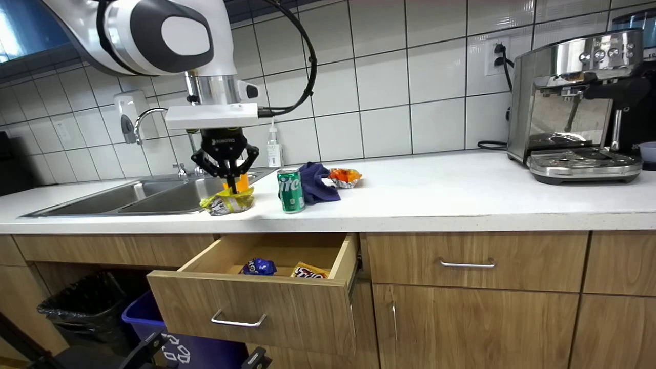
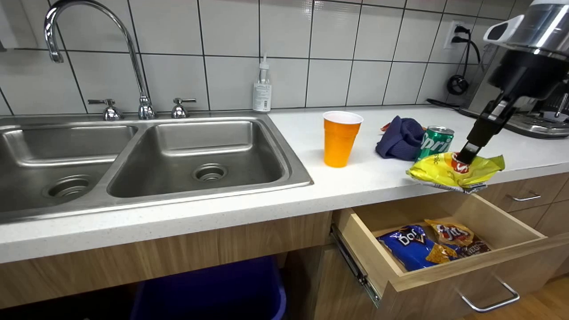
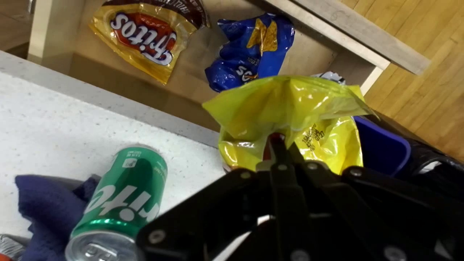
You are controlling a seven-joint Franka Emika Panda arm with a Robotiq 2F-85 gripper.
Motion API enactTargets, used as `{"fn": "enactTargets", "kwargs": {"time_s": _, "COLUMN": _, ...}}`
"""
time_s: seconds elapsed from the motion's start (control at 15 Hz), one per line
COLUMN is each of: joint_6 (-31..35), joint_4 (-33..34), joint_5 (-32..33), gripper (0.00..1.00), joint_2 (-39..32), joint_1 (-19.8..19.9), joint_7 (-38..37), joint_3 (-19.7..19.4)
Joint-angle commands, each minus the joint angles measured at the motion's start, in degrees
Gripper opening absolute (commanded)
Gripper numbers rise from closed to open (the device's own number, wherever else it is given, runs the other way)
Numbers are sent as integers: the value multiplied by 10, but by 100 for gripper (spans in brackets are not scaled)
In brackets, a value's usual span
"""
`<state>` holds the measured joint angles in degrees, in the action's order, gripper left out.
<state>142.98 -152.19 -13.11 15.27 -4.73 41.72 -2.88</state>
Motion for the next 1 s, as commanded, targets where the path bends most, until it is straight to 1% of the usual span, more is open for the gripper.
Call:
{"fn": "enactTargets", "kwargs": {"time_s": 0.0, "joint_6": -14, "joint_4": -9, "joint_5": 14, "gripper": 0, "joint_2": -1, "joint_1": -7, "joint_7": -20, "joint_3": 0}}
{"fn": "enactTargets", "kwargs": {"time_s": 0.4, "joint_6": 10, "joint_4": -26, "joint_5": -2, "gripper": 0, "joint_2": -20, "joint_1": -16, "joint_7": -30, "joint_3": 2}}
{"fn": "enactTargets", "kwargs": {"time_s": 0.93, "joint_6": 47, "joint_4": -39, "joint_5": -17, "gripper": 0, "joint_2": -54, "joint_1": -26, "joint_7": -70, "joint_3": 9}}
